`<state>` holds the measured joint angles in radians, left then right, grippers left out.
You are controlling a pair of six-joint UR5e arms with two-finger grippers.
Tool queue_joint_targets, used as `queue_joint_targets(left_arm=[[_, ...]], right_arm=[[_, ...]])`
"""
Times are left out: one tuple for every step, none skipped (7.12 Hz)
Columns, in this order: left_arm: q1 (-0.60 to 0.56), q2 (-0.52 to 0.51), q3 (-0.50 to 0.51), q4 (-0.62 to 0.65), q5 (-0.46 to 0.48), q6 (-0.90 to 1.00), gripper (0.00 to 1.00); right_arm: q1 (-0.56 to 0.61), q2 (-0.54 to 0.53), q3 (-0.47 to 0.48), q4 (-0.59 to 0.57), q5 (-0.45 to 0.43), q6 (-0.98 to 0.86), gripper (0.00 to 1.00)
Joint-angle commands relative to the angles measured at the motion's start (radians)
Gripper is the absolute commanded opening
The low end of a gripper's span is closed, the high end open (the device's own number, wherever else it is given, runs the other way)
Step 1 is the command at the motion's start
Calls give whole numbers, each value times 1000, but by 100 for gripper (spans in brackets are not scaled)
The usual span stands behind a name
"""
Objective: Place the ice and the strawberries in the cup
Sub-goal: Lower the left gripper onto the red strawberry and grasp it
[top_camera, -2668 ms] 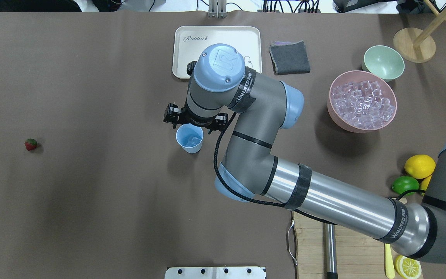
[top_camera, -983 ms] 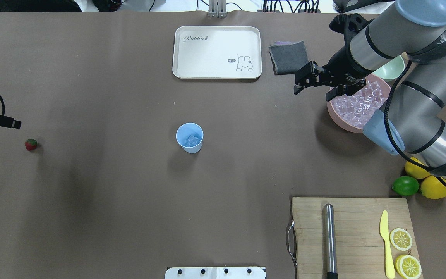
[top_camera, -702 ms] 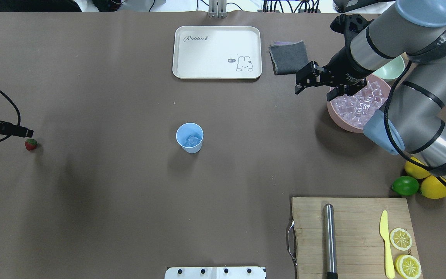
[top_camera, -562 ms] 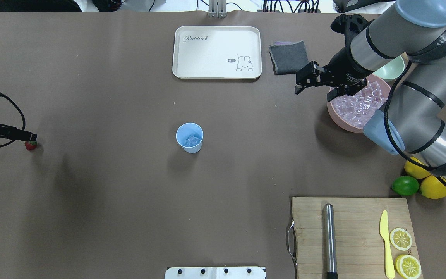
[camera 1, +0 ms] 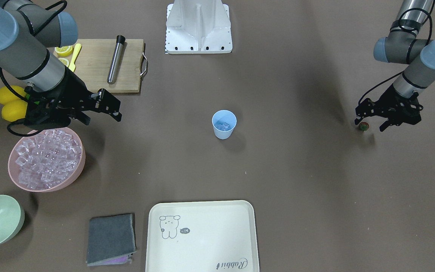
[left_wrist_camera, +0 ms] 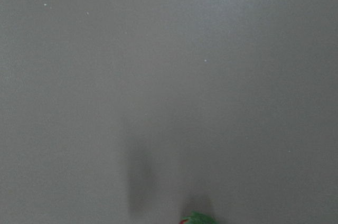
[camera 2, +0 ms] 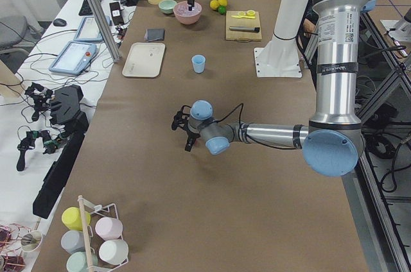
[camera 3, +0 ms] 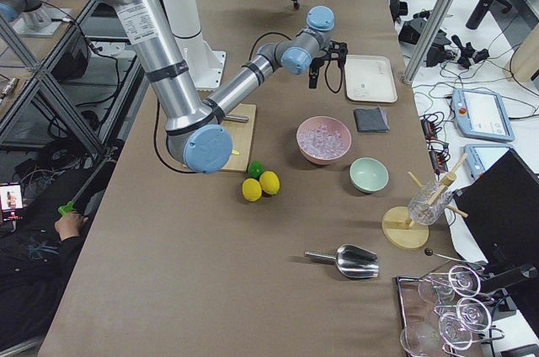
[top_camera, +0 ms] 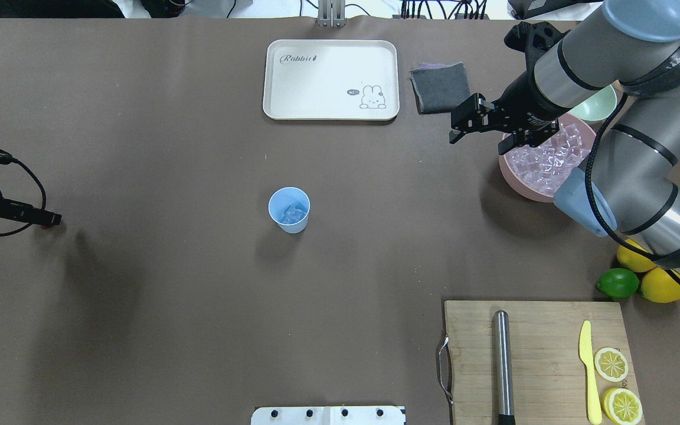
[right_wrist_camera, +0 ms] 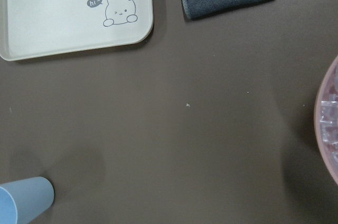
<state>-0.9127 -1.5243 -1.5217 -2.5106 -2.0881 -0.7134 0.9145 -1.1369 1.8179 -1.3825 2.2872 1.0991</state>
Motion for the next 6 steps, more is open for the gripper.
queue_joint_targets(left_arm=[[2,-1,-2,-2,0,-3,51],[14,-2,-6,-2,2,-3,43],[17,-5,-6,-2,2,-5,43],[18,-10,-5,-2,2,-5,36],[18,-13,-3,-2,-1,-6,0],[12,-17,-14,1,-27,2,0]], right_arm=[[0,0,-3,-1,0,-1,99],[0,0,-3,0,2,-1,99],[0,0,-5,-1,2,-2,99],[0,0,-5,-1,2,-4,99],[0,2,-3,0,3,-4,99],[0,5,1,-1,6,-4,99]])
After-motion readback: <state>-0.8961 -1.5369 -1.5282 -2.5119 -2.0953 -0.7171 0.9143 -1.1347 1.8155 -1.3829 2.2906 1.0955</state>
